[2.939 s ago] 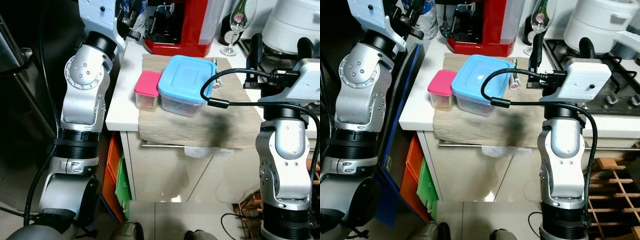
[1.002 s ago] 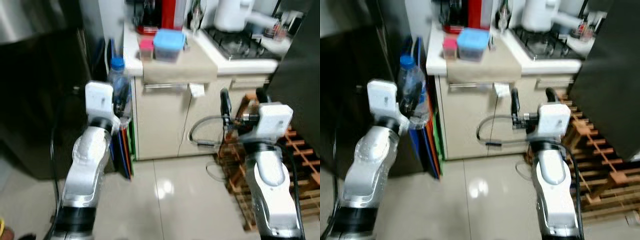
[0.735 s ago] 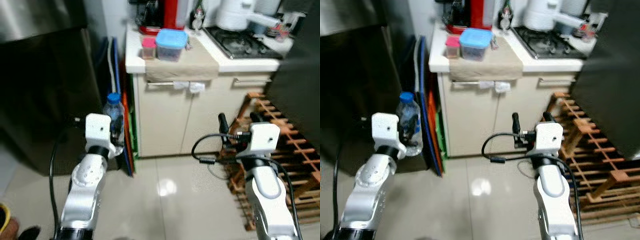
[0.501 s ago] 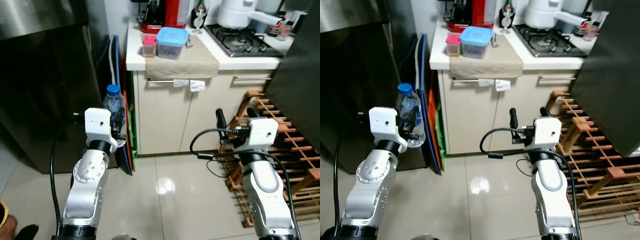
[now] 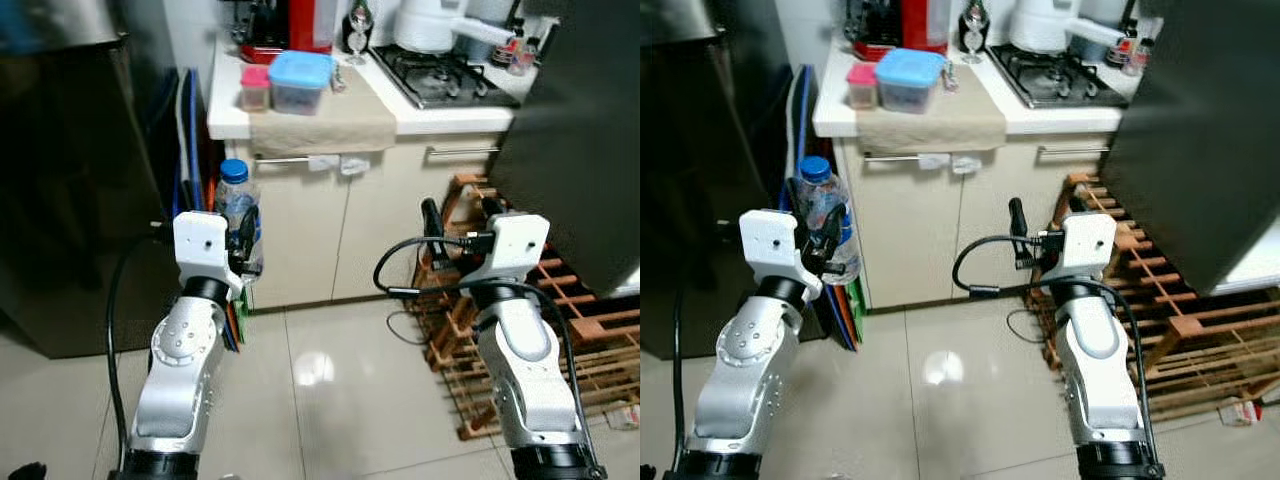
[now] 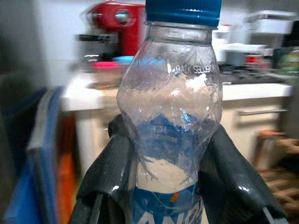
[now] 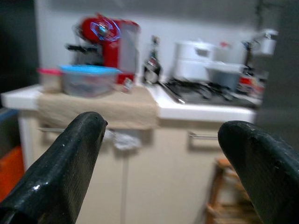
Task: Restocking fridge
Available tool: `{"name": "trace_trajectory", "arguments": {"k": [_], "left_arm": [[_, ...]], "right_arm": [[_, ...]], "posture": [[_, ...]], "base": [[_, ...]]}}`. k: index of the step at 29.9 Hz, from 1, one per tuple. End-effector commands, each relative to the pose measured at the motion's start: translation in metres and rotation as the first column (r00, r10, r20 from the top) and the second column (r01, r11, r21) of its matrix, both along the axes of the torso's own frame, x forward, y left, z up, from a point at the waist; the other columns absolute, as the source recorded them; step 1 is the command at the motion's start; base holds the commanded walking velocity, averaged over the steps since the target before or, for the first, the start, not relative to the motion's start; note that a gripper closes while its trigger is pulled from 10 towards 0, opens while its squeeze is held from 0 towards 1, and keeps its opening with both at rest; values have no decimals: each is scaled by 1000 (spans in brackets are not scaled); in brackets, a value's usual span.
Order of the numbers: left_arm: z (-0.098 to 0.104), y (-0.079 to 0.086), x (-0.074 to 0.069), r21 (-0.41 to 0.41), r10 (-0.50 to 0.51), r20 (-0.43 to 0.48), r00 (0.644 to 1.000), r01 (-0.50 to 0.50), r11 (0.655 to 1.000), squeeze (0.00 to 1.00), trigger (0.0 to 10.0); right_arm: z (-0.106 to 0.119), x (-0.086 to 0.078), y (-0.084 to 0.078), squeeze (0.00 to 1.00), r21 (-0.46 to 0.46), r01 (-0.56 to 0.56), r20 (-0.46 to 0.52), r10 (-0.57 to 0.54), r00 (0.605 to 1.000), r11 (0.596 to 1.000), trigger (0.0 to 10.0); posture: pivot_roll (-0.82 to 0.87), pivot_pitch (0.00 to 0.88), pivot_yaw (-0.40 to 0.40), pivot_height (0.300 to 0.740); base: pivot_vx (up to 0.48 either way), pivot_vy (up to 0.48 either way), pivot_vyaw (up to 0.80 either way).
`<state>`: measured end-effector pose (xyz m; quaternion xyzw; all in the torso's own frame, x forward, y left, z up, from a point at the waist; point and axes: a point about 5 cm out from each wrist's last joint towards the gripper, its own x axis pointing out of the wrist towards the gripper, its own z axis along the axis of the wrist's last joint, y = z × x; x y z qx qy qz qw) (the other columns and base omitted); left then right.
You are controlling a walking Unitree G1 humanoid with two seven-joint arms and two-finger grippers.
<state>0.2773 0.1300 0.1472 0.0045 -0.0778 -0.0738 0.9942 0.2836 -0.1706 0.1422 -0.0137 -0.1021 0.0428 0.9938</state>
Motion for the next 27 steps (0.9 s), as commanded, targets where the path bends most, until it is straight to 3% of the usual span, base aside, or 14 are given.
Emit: {"name": "trace_trajectory", "arguments": {"k": [1, 12, 15, 19, 27], "left_arm": [[14, 1, 1, -3, -6, 70, 998, 6, 1000, 0, 10000], [16, 0, 1, -7, -11, 78, 997, 12, 1000, 0, 10000], [10, 8, 5, -102, 65, 0, 998, -65, 993, 0, 10000], [5, 16, 5, -75, 96, -15, 995, -97, 992, 0, 10000], [-12, 37, -18, 10, 127, -114, 985, -127, 992, 0, 10000]], "right_arm": [[2, 2, 1, 0, 18, -8, -1, 8, 1000, 1000, 10000], [2, 4, 0, 0, 7, -9, -1, 9, 1000, 1000, 10000], [1, 3, 2, 0, 9, -16, -4, 16, 1000, 1000, 10000], [-1, -1, 3, 0, 20, -18, -19, 18, 1000, 1000, 10000], [-12, -17, -3, 0, 16, -13, -77, 14, 997, 1000, 10000]], "posture": [[-82, 0, -15, 740], [-83, 0, -15, 740], [-81, 0, -14, 740], [-81, 0, -11, 740], [-83, 0, -19, 740]], "base": [[0, -480, 0], [0, -480, 0], [0, -480, 0], [0, -480, 0], [0, -480, 0]]}}
